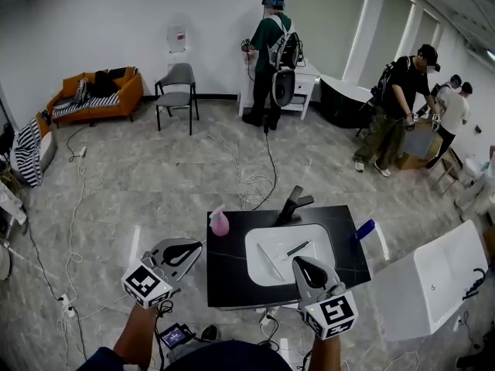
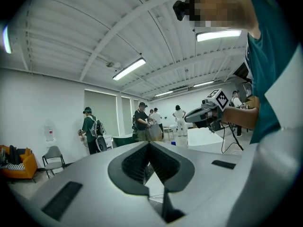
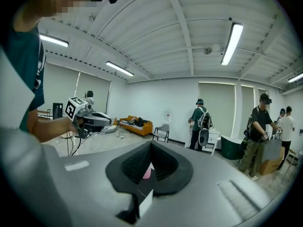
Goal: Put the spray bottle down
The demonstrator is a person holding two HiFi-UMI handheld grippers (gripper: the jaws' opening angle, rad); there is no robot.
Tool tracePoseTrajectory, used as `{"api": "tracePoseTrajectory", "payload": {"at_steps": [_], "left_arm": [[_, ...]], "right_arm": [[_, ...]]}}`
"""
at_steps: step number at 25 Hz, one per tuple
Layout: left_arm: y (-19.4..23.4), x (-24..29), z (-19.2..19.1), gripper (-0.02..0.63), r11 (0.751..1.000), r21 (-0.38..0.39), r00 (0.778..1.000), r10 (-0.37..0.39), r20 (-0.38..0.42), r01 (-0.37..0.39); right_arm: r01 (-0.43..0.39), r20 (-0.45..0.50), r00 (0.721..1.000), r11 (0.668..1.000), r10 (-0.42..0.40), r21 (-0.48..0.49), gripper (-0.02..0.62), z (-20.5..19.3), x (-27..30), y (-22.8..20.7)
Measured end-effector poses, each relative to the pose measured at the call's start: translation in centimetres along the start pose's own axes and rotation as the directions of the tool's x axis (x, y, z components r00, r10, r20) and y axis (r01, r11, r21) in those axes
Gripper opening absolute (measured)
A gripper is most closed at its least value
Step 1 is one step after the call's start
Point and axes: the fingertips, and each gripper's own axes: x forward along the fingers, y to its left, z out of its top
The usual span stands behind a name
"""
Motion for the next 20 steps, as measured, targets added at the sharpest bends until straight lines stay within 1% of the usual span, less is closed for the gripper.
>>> {"api": "tracePoseTrajectory", "payload": {"at_steps": [6,10,20], "left_arm": [[-1.2,0.4,-0.4,0.005,1.000,0.003,1.000,-0.021,-0.003,0.021],[-1.8,0.9,-0.4,0.005,0.999,0.010,0.999,-0.036,-0.005,0.036],[-1.9,0.7,-0.5,0.005,0.999,0.012,0.999,-0.035,-0.011,0.035]], "right_arm": [[0.022,0.008,1.000,1.000,-0.022,0.005,0.007,0.5,-1.0,-0.1],[0.032,-0.001,0.999,0.999,-0.032,0.016,0.008,-0.4,-1.5,-0.4],[0.036,-0.007,0.999,0.999,-0.036,0.015,0.008,-0.2,-1.6,-0.3]]}}
